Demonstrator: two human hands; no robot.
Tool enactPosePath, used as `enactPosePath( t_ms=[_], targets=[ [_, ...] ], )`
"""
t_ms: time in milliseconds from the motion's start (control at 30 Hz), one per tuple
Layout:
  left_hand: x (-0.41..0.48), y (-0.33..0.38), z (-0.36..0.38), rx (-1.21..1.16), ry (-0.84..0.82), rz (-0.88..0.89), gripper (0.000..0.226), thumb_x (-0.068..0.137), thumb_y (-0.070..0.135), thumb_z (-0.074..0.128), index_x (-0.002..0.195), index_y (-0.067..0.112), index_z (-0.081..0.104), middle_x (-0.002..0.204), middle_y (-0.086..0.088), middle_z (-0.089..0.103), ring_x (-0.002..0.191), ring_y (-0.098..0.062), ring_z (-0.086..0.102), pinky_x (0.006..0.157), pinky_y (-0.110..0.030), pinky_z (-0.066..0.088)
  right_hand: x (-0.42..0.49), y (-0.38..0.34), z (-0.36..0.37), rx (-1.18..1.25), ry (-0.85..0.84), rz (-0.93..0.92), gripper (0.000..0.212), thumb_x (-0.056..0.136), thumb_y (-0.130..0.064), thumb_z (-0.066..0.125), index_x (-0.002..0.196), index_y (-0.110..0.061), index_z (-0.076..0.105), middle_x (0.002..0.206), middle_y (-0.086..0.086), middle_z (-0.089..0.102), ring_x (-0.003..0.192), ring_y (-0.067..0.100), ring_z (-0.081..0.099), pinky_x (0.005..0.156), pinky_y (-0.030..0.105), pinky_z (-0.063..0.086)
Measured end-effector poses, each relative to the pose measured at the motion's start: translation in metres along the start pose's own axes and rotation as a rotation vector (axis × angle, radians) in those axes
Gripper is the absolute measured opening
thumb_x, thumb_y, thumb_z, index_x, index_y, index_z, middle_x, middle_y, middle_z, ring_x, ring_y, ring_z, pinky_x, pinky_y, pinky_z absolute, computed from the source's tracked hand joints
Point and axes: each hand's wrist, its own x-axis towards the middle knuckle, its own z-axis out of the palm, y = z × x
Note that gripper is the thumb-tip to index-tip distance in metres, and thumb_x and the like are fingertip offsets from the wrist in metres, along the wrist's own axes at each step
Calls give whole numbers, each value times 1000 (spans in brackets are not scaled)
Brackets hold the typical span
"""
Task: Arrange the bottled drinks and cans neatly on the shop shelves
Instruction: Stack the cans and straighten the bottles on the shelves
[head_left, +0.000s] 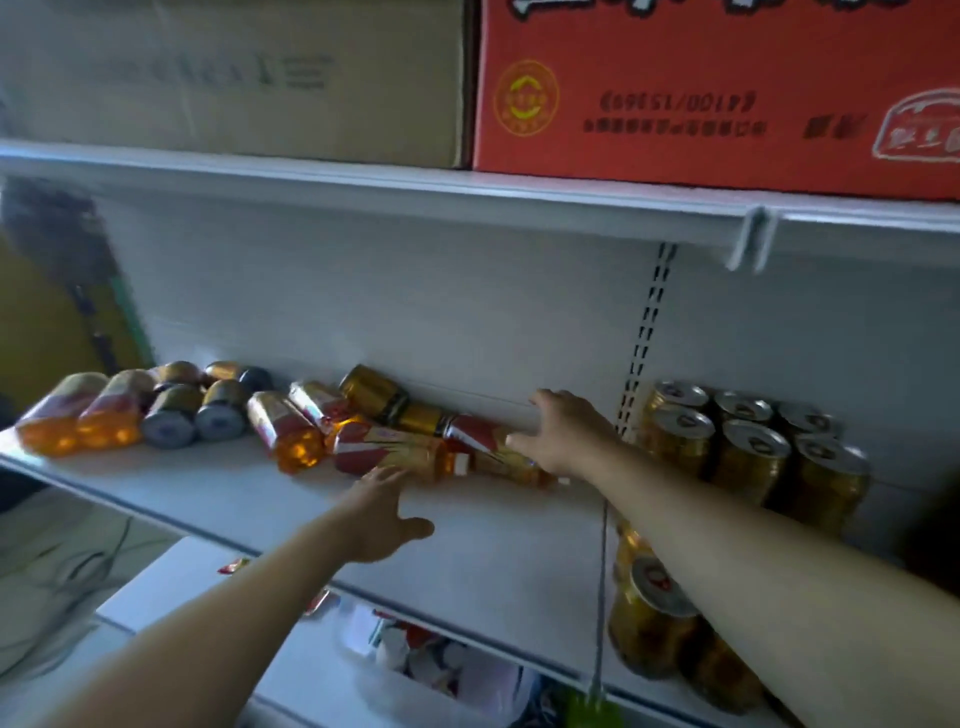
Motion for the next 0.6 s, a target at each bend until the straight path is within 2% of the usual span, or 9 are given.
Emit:
enactPosePath(
  t_ms=[67, 133, 200, 267, 333, 400, 467, 533, 600],
  targets=[
    [9, -23, -6, 47, 28, 14, 77, 85, 50, 61, 149, 29, 23, 158, 1, 16, 144, -22, 15, 116, -41, 21, 14, -4, 30, -5, -49, 100, 79, 85, -51, 61, 148, -17, 28, 153, 10, 30, 138, 29, 33, 108, 39, 35],
    [21, -35, -12, 106, 63, 28, 75, 86, 48, 59, 149, 30, 21, 158, 5, 13, 146, -21, 7, 117, -45, 17, 21, 1, 59, -45, -66, 221, 88, 85, -48, 63, 153, -19, 16, 161, 11, 5, 147, 30, 11, 116, 44, 24],
    [39, -37, -17, 149, 98, 68, 74, 87, 46, 58, 149, 28, 20, 157, 5, 14, 147, -21, 3, 117, -48, 10, 24, 7, 80, -87, -75, 324, 95, 86, -44, 65, 154, -24, 2, 160, 11, -17, 148, 31, -7, 118, 47, 14],
    [60, -38, -20, 205, 116, 98, 73, 88, 44, 57, 149, 27, 21, 157, 2, 15, 147, -22, 2, 117, -51, 5, 25, 11, 93, -90, -100, 370, 98, 89, -36, 65, 154, -26, -8, 158, 11, -22, 147, 33, -11, 117, 49, 11],
    [77, -40, -18, 281, 79, 114, 77, 88, 42, 59, 150, 27, 15, 158, 1, 12, 147, -23, 2, 116, -52, 5, 28, 12, 98, -90, -128, 400, 98, 91, -28, 62, 153, -25, -14, 160, 13, -12, 147, 35, -3, 116, 49, 16],
    [89, -42, -13, 411, 48, 118, 89, 83, 47, 63, 151, 28, 8, 157, 1, 13, 144, -26, 9, 112, -51, 15, 33, 15, 101, -151, -124, 404, 99, 89, -32, 63, 153, -22, -13, 158, 16, 12, 143, 37, 17, 112, 47, 26],
    [95, -42, -10, 508, 115, 125, 92, 76, 53, 65, 149, 28, 14, 150, -2, 24, 136, -27, 20, 106, -47, 24, 33, 18, 102, -207, -123, 373, 95, 90, -34, 63, 154, -20, -6, 150, 18, 31, 133, 36, 36, 104, 45, 37],
    [95, -40, -11, 513, 161, 135, 86, 74, 61, 61, 144, 29, 24, 143, -5, 29, 130, -29, 25, 103, -45, 26, 29, 18, 103, -238, -141, 326, 88, 90, -30, 62, 153, -21, 1, 139, 17, 46, 120, 33, 50, 94, 43, 48],
    [90, -42, -12, 452, 174, 127, 87, 69, 69, 60, 142, 33, 30, 142, -5, 30, 128, -30, 27, 104, -44, 23, 20, 12, 96, -228, -160, 278, 81, 89, -31, 63, 150, -22, 10, 133, 13, 52, 113, 31, 56, 87, 38, 49]
  ],
)
